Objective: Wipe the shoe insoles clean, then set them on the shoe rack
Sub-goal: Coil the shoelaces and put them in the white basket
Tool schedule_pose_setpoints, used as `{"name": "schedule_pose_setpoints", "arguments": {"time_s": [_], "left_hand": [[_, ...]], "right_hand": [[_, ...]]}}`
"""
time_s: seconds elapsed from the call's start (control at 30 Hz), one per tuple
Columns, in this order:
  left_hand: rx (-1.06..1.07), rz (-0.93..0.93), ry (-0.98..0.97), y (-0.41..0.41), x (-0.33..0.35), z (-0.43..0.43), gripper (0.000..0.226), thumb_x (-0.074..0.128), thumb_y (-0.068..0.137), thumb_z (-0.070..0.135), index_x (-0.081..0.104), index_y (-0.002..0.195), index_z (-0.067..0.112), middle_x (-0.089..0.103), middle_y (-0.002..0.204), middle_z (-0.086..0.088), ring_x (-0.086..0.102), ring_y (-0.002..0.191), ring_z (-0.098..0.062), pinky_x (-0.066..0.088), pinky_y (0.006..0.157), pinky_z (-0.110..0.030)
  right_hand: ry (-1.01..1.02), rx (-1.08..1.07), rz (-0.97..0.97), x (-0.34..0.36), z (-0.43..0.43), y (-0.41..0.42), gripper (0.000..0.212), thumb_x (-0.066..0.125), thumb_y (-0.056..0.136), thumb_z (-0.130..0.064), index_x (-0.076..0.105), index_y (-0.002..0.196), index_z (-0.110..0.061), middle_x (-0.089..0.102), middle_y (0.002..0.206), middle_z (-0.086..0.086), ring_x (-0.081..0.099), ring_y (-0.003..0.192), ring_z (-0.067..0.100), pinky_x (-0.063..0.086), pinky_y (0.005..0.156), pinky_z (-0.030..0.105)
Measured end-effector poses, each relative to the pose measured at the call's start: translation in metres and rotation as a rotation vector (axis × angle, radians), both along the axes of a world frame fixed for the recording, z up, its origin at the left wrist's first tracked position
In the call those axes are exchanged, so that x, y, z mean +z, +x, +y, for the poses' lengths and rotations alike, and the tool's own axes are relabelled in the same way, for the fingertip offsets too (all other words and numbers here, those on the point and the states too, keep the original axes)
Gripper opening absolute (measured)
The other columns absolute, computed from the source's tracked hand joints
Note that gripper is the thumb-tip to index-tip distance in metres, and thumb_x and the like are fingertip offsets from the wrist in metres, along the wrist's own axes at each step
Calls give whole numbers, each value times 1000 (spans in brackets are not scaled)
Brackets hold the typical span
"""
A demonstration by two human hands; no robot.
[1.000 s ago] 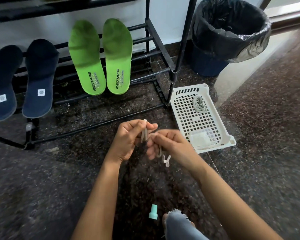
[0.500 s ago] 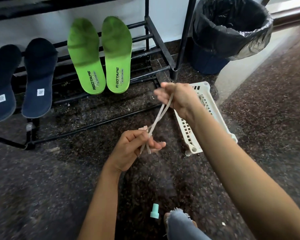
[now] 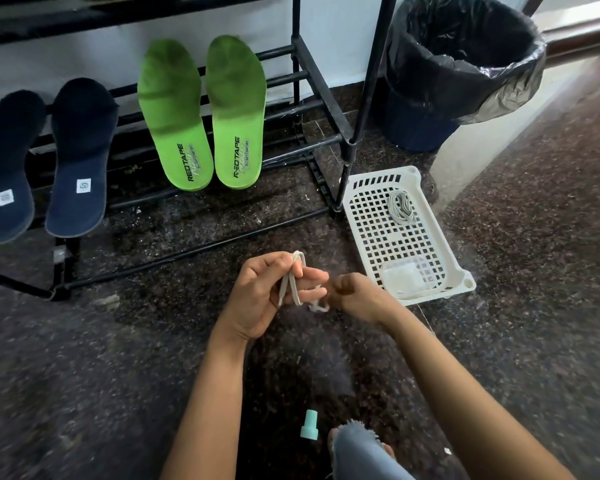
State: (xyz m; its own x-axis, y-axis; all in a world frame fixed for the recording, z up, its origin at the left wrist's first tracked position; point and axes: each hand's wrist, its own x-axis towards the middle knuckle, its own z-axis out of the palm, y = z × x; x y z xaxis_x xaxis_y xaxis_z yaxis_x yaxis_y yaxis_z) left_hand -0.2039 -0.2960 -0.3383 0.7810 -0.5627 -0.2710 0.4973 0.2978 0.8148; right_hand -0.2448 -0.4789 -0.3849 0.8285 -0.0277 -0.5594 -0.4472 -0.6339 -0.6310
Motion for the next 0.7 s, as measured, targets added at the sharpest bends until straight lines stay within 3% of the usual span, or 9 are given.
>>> {"name": "schedule_pose_setpoints", "arguments": {"time_s": [0.07,0.13,0.2,0.23,0.3,0.37,0.47,0.53,0.7], "left_hand": [[4,10,19,2,1,-2,35,47,91,24,69,65,14,72,87,-21,72,88,-35,59,78,-49],[-3,9,36,2,2,-3,34,49,90,24,69,66,13,72,89,-23,72,87,-36,60,75,-46],[-5,2,36,2,3,-5,32,50,90,25,69,67,12,71,90,-24,72,85,-36,60,74,-45],[-3,-3,31,2,3,-6,32,50,90,25,69,66,12,71,90,-25,72,84,-36,60,74,-44],[16,-7,25,3,3,-8,32,50,90,25,68,66,11,72,91,-24,73,82,-34,61,74,-43],[54,10,4,4,3,-10,31,51,89,25,67,69,8,71,94,-24,72,86,-35,60,76,-44],[149,1,-5,9,0,-9,30,54,94,20,67,71,8,72,94,-23,71,93,-37,59,80,-47],[191,-22,18,15,-4,-7,34,50,97,17,69,69,10,73,92,-22,70,95,-36,58,82,-49],[169,-53,169,15,-17,-9,29,55,92,21,74,75,8,72,95,-22,69,100,-35,57,87,-46]], "right_hand": [[-74,-58,-276,8,3,-2,40,68,81,-16,59,120,-14,62,113,4,58,104,16,45,89,24],[182,-24,-509,12,5,-1,68,69,77,-5,44,138,-19,49,136,-4,43,127,11,35,104,20],[471,82,-480,12,9,2,73,67,75,5,44,139,-20,47,140,-9,35,135,10,32,109,29],[575,82,-408,13,13,2,66,65,75,9,50,134,-17,55,131,-10,43,128,9,38,105,29],[668,13,-325,13,22,3,36,60,81,14,63,109,-8,67,95,-14,60,93,-1,47,82,17],[638,-28,-341,7,31,-2,18,53,89,9,64,89,-5,68,76,-11,60,75,-2,46,72,13],[664,-26,-321,-2,40,-17,18,48,96,-6,64,97,1,69,88,13,63,87,17,48,86,29],[704,-22,-241,-8,43,-30,22,45,98,-11,63,103,1,69,89,16,64,87,22,47,88,35],[832,38,-134,20,37,-41,34,35,101,-20,59,104,3,70,80,13,67,73,21,51,73,26]]}}
